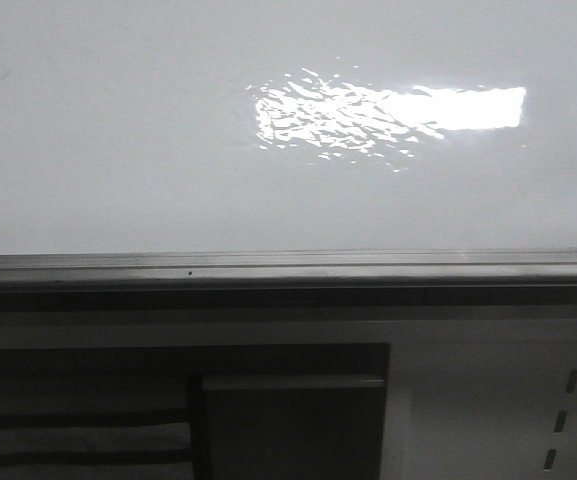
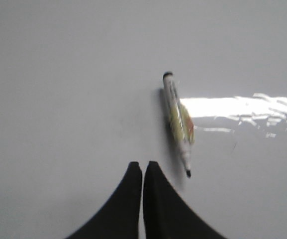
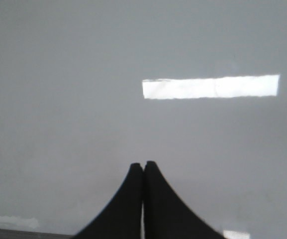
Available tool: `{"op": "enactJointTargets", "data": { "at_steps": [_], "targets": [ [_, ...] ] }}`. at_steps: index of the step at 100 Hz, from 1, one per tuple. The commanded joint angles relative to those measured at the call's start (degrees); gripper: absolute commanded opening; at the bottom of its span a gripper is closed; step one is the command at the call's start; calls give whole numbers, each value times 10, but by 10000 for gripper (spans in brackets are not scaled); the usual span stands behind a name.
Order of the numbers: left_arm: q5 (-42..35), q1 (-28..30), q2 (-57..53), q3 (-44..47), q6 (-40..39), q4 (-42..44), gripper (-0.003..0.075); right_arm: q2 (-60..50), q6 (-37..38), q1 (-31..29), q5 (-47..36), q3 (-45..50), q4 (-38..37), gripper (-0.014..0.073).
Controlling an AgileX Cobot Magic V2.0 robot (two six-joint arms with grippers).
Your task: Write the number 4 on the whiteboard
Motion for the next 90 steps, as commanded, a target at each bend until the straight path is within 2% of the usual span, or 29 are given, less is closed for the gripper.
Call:
{"op": "enactJointTargets", "data": {
  "at_steps": [1,19,35,90],
  "targets": [
    [5,0,13,-76,-3,-15,-20,29,0,-4,11,-67,-21,-71],
    [114,0,91,-208,-3,-16,-20,112,0,-4,95,-174,-46,-71],
    [167,0,153,-291,-3,-17,-20,180,0,-4,141,-248,-48,-71],
    [166,0,169,-283,-3,-19,-20,201,0,-4,133,-258,-48,-71]
  ]
}}
